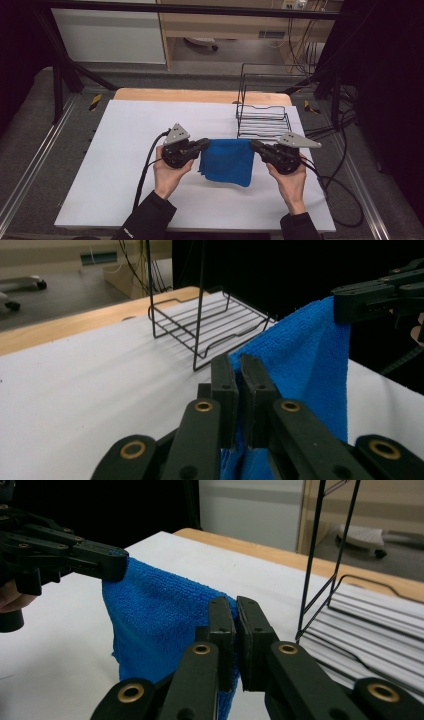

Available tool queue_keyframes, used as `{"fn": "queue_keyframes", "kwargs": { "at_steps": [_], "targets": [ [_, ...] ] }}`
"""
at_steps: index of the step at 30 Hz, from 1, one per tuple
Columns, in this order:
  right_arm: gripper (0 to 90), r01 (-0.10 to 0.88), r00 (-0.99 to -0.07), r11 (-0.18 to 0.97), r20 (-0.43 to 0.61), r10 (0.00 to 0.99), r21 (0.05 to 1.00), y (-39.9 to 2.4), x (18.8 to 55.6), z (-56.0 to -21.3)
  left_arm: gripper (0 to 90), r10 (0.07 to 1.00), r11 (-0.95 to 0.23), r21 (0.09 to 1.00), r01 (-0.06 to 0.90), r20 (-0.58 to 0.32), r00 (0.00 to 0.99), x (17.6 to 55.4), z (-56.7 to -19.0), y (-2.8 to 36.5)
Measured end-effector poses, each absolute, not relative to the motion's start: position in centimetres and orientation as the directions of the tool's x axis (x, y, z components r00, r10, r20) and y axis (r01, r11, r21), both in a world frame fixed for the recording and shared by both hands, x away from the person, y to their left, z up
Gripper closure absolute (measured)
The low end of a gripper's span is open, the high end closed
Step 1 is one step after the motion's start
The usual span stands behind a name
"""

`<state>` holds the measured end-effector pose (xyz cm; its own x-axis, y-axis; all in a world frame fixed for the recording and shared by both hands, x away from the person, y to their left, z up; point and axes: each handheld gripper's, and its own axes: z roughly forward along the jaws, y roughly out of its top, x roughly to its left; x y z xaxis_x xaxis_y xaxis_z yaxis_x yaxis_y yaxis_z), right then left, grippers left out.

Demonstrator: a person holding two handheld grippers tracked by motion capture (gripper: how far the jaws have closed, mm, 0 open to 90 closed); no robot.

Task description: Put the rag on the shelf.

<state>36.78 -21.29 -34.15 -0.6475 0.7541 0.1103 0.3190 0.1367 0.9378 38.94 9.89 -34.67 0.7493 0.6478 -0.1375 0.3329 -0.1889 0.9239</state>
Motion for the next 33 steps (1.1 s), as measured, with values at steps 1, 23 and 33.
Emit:
{"fn": "queue_keyframes", "kwargs": {
  "at_steps": [1, 23, 33],
  "targets": [
    [86.7, 0.311, -0.646, 0.136, 0.104, 0.756, 0.941, -21.4, 36.7, -33.9, 85.8, 0.647, -0.185, 0.926, 0.328, -0.137, 0.750, 39.0, -34.5, 9.8],
    [86.7, 0.165, -0.581, 0.065, 0.044, 0.812, 0.984, -22.9, 36.1, -30.4, 85.8, 0.648, -0.100, 0.973, 0.209, -0.096, 0.756, 39.4, -30.7, 7.6],
    [86.7, 0.100, -0.549, 0.048, 0.015, 0.836, 0.994, -23.5, 35.8, -29.0, 85.9, 0.642, -0.056, 0.984, 0.167, -0.092, 0.761, 39.8, -29.0, 6.6]
  ]
}}
